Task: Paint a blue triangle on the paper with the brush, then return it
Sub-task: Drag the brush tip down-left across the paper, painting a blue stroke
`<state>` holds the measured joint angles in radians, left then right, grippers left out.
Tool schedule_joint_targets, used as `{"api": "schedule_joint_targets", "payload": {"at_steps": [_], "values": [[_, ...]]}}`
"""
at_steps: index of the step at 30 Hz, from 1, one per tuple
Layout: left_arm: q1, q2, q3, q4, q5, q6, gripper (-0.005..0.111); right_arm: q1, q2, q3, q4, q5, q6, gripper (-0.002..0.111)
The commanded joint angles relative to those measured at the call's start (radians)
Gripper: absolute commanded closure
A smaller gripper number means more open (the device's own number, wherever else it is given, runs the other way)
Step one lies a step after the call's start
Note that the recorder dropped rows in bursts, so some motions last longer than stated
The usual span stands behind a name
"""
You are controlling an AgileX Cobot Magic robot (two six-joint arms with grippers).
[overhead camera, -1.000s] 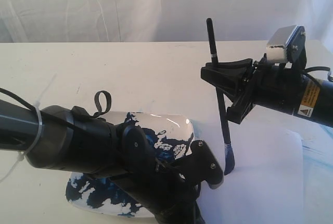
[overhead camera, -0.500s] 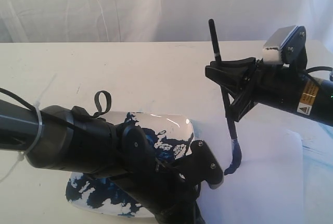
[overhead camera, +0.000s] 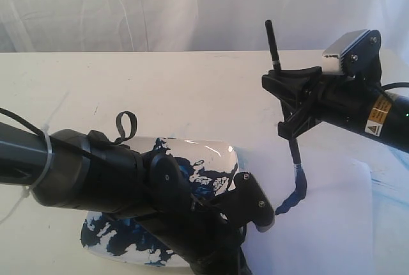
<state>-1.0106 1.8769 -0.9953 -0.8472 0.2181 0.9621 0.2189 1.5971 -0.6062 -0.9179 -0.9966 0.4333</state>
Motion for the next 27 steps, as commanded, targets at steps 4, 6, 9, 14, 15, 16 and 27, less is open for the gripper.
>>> {"api": "schedule_joint_targets", "payload": {"at_steps": [4,6,9,14,15,16,27], "values": [[-0.002,0.006,0.017,0.012,0.014,0.002,0.107,-0.001,0.000,0.000,0.059,0.025,-0.062,0.108],[-0.002,0.006,0.017,0.012,0.014,0.002,0.107,-0.001,0.000,0.000,0.075,0.028,-0.073,0.108],[-0.002,0.006,0.017,0.012,0.014,0.002,0.107,-0.001,0.000,0.000,0.096,0.032,-0.075,0.108],[-0.002,0.006,0.017,0.012,0.014,0.002,0.107,-0.001,0.000,0.000,0.129,0.032,-0.118,0.108],[-0.002,0.006,0.017,0.012,0.014,0.002,0.107,-0.001,0.000,0.000,0.136,0.032,-0.118,0.108],[-0.002,0.006,0.017,0.012,0.014,0.002,0.107,-0.001,0.000,0.000,0.141,0.033,-0.118,0.108],[-0.002,0.006,0.017,0.012,0.014,0.002,0.107,-0.001,-0.008,0.000,0.162,0.043,-0.123,0.108]]}}
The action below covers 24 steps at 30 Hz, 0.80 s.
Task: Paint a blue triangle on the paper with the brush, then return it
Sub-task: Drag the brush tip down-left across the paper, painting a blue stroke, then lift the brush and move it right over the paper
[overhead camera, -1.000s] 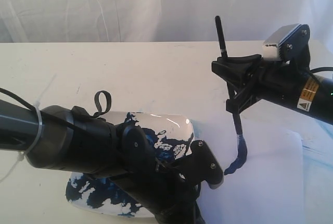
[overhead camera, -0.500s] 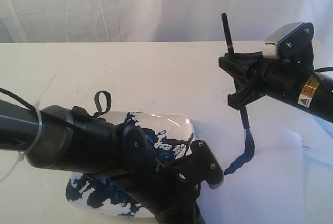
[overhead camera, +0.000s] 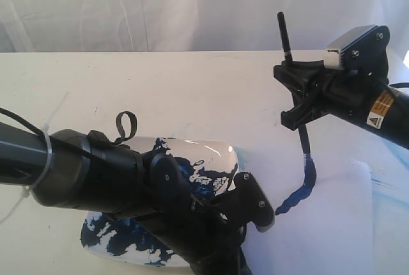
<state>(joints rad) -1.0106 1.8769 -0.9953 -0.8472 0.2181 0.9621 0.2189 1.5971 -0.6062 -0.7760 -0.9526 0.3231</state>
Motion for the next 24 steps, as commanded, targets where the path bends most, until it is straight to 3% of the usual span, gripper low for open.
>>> {"api": "schedule_joint_targets", "payload": {"at_steps": [1,10,13,17,20,24], "values": [[-0.002,0.006,0.017,0.012,0.014,0.002,0.107,-0.001,-0.013,0.000,0.021,-0.004,-0.013,0.108],[-0.002,0.006,0.017,0.003,0.014,0.002,0.107,-0.001,-0.123,0.000,0.013,-0.006,0.008,0.108],[-0.002,0.006,0.017,0.003,0.018,0.002,0.107,-0.001,-0.176,0.000,-0.021,0.022,0.150,0.108],[-0.002,0.006,0.017,0.001,0.018,0.002,0.107,-0.001,-0.277,0.000,-0.021,0.274,0.411,0.108],[-0.002,0.006,0.017,-0.009,0.018,0.002,0.107,-0.001,-0.355,0.002,-0.017,0.471,0.437,0.108],[-0.002,0.006,0.017,-0.009,0.016,0.002,0.107,0.001,-0.426,0.002,0.097,0.528,0.432,0.108]]}}
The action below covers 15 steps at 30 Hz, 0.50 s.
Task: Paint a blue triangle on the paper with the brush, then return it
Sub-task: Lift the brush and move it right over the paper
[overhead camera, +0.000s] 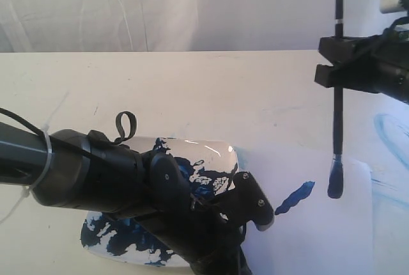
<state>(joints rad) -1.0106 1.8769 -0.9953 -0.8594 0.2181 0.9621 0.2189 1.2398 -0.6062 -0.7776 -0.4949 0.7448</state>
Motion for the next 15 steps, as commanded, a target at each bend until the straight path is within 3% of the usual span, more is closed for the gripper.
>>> {"api": "schedule_joint_targets", "payload": {"at_steps": [1,6,9,15], "values": [[-0.002,0.006,0.017,0.004,0.016,0.002,0.107,0.001,-0.073,0.002,0.130,0.070,-0.005,0.108],[-0.002,0.006,0.017,-0.001,0.016,0.002,0.107,0.001,-0.044,0.002,0.244,0.070,-0.114,0.108],[-0.002,0.006,0.017,0.000,0.014,0.002,0.107,0.001,0.005,0.002,0.248,0.018,-0.115,0.108],[-0.002,0.006,0.017,-0.003,0.014,0.002,0.107,0.001,0.076,0.000,0.237,0.085,-0.113,0.108]]}}
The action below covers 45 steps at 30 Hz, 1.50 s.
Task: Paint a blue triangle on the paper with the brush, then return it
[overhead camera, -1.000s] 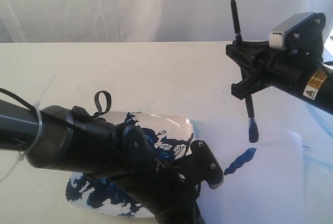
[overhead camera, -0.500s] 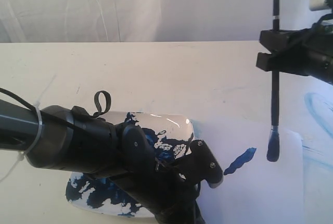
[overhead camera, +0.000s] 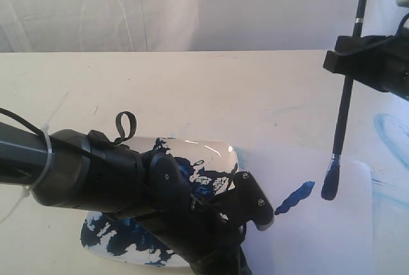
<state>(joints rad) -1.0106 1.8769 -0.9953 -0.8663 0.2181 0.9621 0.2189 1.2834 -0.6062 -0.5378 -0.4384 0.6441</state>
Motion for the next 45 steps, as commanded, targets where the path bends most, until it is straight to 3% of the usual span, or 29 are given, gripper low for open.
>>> {"api": "schedule_joint_targets", "payload": {"at_steps": [1,9,21,38,45], "values": [[-0.002,0.006,0.017,0.004,0.014,0.002,0.107,0.001,0.032,0.000,-0.003,0.028,-0.012,0.108],[-0.002,0.006,0.017,0.000,0.014,-0.002,0.107,0.001,0.033,0.000,-0.013,0.114,0.046,0.108],[-0.002,0.006,0.017,-0.029,0.014,-0.002,0.107,0.022,0.095,0.000,-0.049,0.084,0.092,0.108],[-0.002,0.006,0.017,-0.029,0.010,-0.002,0.107,0.022,0.203,-0.022,-0.030,-0.009,0.023,0.108],[-0.002,0.006,0.017,-0.029,0.010,-0.002,0.107,0.022,0.210,-0.054,0.086,-0.006,-0.103,0.108]]}}
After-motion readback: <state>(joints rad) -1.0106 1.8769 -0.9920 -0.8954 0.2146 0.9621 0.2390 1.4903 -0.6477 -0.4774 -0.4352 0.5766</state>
